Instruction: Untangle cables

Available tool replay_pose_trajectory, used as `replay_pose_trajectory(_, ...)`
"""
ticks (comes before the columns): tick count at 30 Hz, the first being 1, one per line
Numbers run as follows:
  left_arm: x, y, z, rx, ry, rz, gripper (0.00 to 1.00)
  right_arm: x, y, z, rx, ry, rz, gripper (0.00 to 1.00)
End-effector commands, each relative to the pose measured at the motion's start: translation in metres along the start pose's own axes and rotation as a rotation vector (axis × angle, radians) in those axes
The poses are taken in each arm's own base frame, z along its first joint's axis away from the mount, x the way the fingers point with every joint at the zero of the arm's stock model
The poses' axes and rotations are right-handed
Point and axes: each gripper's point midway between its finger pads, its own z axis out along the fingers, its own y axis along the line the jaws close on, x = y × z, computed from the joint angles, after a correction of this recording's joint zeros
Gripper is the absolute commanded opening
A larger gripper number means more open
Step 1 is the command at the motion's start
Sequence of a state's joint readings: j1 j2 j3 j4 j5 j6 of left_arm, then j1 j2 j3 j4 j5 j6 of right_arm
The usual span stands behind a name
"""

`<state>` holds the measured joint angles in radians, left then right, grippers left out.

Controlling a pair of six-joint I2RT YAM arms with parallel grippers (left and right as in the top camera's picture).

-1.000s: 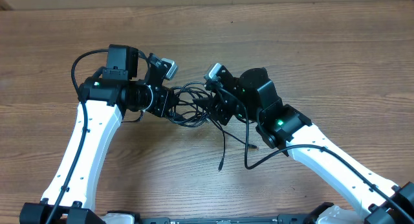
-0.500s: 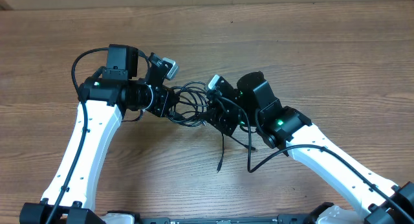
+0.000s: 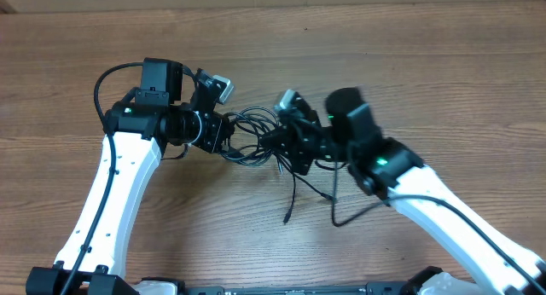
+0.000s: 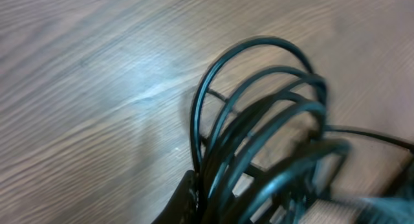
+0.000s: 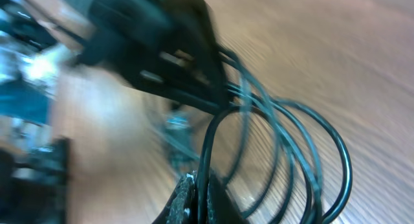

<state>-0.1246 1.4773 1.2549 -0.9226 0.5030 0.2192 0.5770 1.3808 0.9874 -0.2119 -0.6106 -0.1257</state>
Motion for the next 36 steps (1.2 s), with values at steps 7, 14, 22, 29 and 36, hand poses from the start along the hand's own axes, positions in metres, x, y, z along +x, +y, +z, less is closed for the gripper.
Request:
replay_pose_trajectory(7, -0.025, 0.039, -0.01, -0.21, -0.143, -0.448, 0.04, -0.086, 0.081, -0.105, -0.221, -0.277, -0.103, 0.04)
replay_pose_trajectory(14, -0.023, 0.04, -0.008, -0.199, -0.154, -0.653, 0.04, -0.106, 0.082, -0.118, -0.211, -0.35, -0.06, 0.04)
replay_pose_trajectory(22, -0.022, 0.043, -0.007, -0.211, -0.153, -0.647, 0.04, -0.076, -0.015, -0.111, 0.297, -0.295, 0.26, 0.14)
replay_pose_trajectory(29, -0.02, 0.036, -0.006, -0.175, -0.132, -0.646, 0.04, -0.035, -0.049, -0.096, 0.429, -0.157, 0.365, 0.77)
replay_pose_trajectory(36, -0.015, 0.025, -0.003, -0.116, -0.099, -0.68, 0.04, -0.011, -0.063, -0.075, 0.435, -0.09, 0.501, 1.0)
